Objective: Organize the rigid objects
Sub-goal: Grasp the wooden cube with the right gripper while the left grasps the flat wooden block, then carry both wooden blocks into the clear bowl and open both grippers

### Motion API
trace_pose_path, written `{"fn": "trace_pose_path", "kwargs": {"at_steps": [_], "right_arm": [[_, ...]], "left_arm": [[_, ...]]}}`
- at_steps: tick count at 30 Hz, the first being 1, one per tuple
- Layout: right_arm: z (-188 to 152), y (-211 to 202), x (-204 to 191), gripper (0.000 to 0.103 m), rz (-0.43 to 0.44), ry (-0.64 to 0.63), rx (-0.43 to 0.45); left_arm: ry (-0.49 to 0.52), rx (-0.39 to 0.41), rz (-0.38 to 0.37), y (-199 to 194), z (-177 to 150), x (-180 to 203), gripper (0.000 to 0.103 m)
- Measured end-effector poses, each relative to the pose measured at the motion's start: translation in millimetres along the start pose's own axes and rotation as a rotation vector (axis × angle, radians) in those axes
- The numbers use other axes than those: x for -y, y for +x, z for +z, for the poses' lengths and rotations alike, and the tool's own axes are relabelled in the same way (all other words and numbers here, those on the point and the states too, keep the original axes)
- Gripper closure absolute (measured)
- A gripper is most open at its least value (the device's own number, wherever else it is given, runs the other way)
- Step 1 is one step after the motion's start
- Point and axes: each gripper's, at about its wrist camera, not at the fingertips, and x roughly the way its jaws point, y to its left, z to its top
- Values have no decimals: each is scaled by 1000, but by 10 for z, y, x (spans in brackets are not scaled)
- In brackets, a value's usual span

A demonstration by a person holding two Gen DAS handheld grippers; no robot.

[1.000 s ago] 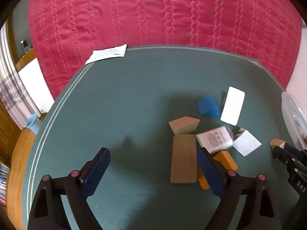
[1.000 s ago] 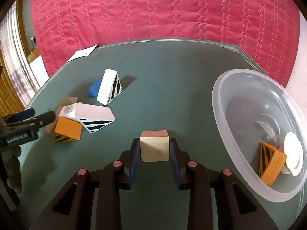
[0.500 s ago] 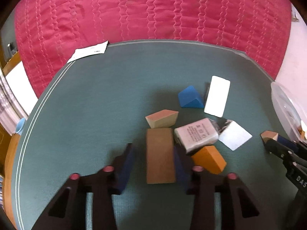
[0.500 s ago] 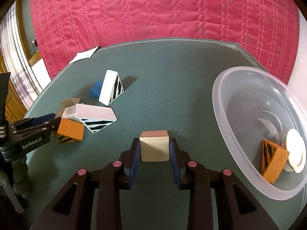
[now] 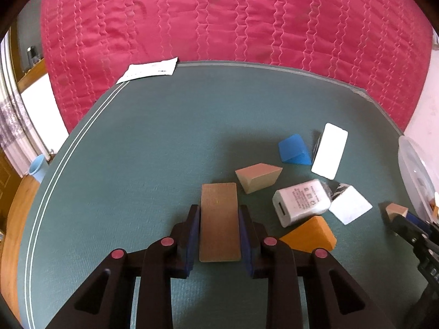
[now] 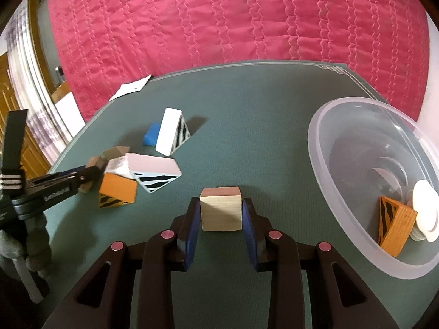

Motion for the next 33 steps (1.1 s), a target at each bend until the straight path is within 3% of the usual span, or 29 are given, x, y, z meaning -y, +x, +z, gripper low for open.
{"fn": "trace_pose_path", "kwargs": {"at_steps": [9, 17, 27, 33], "right_arm": [[41, -318, 53, 72, 27, 44, 82], [136, -700, 410, 72, -71, 142, 205], [92, -845, 880, 72, -175, 238, 232], [33, -843, 1033, 71, -175, 272, 221]], "left_arm": [[-8, 3, 8, -65, -25, -33, 74], [-14, 16, 17, -179, -29, -11, 74], [15, 30, 18, -282, -13, 114, 74], [35, 47, 15, -376, 6, 215, 74]]}}
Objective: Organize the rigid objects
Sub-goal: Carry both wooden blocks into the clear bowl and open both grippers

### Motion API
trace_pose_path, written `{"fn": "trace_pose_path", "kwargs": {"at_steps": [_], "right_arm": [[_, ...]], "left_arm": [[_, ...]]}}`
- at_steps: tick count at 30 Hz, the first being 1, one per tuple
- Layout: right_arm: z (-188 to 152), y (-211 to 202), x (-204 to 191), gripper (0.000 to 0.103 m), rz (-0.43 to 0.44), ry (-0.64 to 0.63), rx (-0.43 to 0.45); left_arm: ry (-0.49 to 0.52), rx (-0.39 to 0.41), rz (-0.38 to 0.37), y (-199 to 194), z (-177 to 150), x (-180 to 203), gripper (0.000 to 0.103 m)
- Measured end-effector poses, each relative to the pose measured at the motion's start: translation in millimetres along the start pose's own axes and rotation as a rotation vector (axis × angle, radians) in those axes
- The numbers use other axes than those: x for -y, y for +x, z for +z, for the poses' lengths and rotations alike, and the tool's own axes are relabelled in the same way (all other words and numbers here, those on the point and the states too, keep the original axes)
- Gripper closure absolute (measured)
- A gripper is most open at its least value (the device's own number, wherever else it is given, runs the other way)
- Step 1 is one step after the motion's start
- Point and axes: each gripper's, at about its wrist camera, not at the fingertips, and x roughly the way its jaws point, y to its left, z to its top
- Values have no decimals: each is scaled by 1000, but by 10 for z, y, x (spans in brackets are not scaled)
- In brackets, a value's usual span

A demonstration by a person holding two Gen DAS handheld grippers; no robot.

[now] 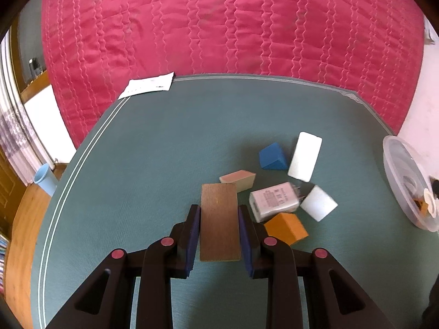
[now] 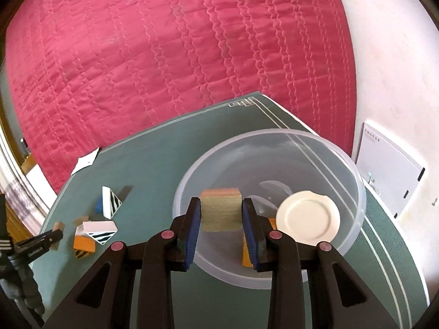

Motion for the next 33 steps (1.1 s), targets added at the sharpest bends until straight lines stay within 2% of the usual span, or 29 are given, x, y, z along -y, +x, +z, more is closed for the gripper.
{"fn": "trace_pose_path", "kwargs": {"at_steps": [5, 9, 13, 15, 22, 28, 33], "right_arm": [[-32, -37, 86, 64, 21, 6, -3], [-66, -83, 240, 64, -27, 35, 8], [-114, -158, 403, 62, -124, 61, 43], [-131, -201, 497, 51, -186, 91, 69], [-128, -319, 799, 48, -293, 201, 123], [-141, -312, 788, 48, -312, 196, 139], [-152, -282, 782, 48, -306, 184, 144]], "left_arm": [[28, 20, -11, -71, 56, 145, 74], [63, 40, -36, -137, 104, 319, 74], [94, 49, -77, -178, 159, 504, 74], [112, 51, -107, -188, 189, 632, 74], [194, 64, -247, -231, 245, 1119, 74], [254, 48, -379, -199, 308, 1522, 74], [301, 41, -423, -161, 338, 1786, 74]]}}
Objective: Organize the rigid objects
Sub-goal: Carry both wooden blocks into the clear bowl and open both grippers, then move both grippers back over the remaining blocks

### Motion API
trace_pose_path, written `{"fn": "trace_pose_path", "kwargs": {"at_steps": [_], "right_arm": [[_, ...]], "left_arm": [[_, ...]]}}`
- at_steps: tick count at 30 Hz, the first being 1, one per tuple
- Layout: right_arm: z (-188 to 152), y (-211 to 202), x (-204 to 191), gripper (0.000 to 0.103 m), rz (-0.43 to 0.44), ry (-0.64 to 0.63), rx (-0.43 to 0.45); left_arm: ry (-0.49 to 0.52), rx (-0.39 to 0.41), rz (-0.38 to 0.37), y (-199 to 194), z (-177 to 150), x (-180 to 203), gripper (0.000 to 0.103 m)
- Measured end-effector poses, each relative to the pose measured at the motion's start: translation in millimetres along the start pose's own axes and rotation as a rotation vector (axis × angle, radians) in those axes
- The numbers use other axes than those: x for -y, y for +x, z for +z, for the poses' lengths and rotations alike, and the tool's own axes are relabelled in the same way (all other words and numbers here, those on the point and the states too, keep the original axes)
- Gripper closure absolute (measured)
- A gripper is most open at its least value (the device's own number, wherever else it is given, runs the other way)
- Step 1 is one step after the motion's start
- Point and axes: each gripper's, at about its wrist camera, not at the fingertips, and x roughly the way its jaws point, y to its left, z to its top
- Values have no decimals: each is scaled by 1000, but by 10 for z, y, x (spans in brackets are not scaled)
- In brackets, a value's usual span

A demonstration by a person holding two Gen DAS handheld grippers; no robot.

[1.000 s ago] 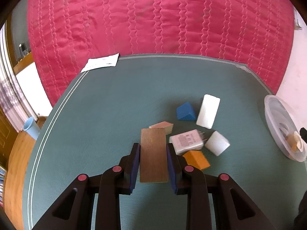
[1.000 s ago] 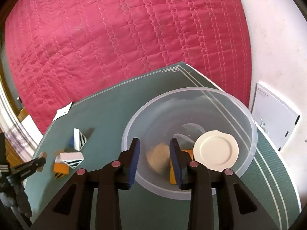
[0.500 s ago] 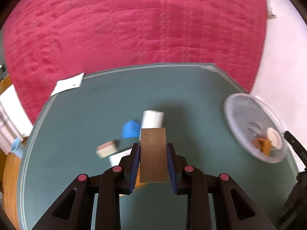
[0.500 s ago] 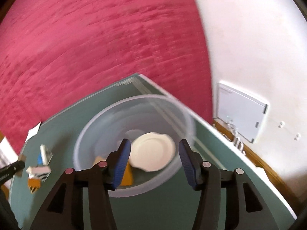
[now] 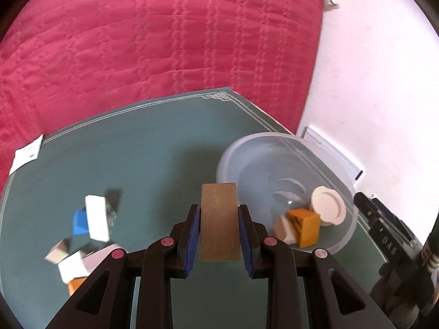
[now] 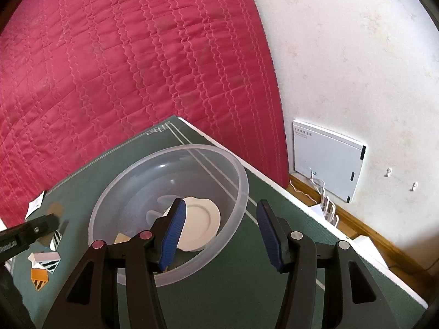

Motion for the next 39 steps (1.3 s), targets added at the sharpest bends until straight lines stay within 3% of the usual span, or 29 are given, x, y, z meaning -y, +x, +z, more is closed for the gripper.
{"fn": "trace_pose_path", "kwargs": {"at_steps": [10, 12, 13, 14, 16, 23, 26, 31, 34, 39], "right_arm": [[-18, -2, -2, 48, 4, 5, -3], [-22, -4, -2, 48, 4, 6, -3], [-21, -4, -3, 48, 4, 5, -2], [-19, -3, -4, 48, 4, 5, -3], [-23, 0, -8, 48, 5, 6, -4], [-23, -7, 3, 48, 5, 6, -4], [-23, -8, 3, 48, 6, 7, -5], [-29, -12, -12, 48, 6, 5, -2], [-39, -2, -39, 48, 9, 2, -2], [-59, 4, -72, 47, 9, 3, -3]], "left_arm": [[31, 7, -68, 227, 141, 236, 71], [25, 21, -76, 233, 141, 238, 46], [21, 30, -75, 226, 136, 228, 26], [16, 48, -68, 208, 123, 212, 17], [26, 75, -43, 158, 80, 196, 14], [31, 128, 49, 35, -55, 61, 6], [-6, 143, 49, -18, -112, -48, 6], [-142, 73, 74, -20, -197, -332, 5], [-229, 51, 146, -50, -261, -573, 6], [-292, 25, 285, -128, -356, -838, 8]]}}
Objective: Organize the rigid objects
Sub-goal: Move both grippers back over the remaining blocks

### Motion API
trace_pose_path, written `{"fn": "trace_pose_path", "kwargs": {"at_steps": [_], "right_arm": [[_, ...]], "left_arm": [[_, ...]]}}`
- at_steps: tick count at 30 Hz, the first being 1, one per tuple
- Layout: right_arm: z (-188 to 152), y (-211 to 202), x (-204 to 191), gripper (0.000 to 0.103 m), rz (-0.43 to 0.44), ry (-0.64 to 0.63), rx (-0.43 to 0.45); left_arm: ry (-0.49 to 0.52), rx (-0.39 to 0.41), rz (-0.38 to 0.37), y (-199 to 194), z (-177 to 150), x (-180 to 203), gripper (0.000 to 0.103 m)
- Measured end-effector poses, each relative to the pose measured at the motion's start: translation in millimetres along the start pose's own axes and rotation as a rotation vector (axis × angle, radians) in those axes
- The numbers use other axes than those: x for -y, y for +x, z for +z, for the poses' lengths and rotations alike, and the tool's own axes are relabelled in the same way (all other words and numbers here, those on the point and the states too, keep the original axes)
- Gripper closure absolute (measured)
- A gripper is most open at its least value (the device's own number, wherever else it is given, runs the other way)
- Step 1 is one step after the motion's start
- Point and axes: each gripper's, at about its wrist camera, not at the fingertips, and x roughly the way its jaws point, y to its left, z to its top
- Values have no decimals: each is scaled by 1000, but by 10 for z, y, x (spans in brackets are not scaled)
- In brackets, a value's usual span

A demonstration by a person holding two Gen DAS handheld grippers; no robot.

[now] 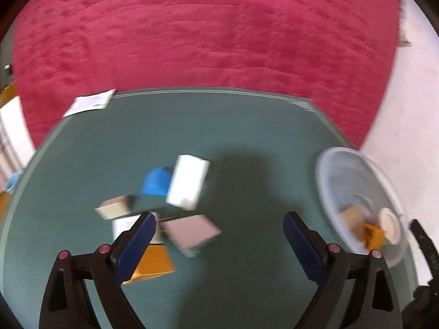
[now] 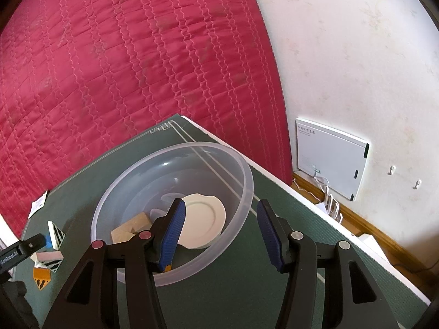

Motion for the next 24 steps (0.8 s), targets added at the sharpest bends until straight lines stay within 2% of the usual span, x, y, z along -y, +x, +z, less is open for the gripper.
{"fn": "trace_pose_path", "kwargs": {"at_steps": [10, 24], "right_arm": [[11, -6, 19, 47, 1, 0, 0], [-38, -103, -121, 46, 17, -48, 8]], "left_arm": [[-36, 1, 27, -154, -148, -361, 9], [-14, -64, 61, -116, -357, -613, 9]]}}
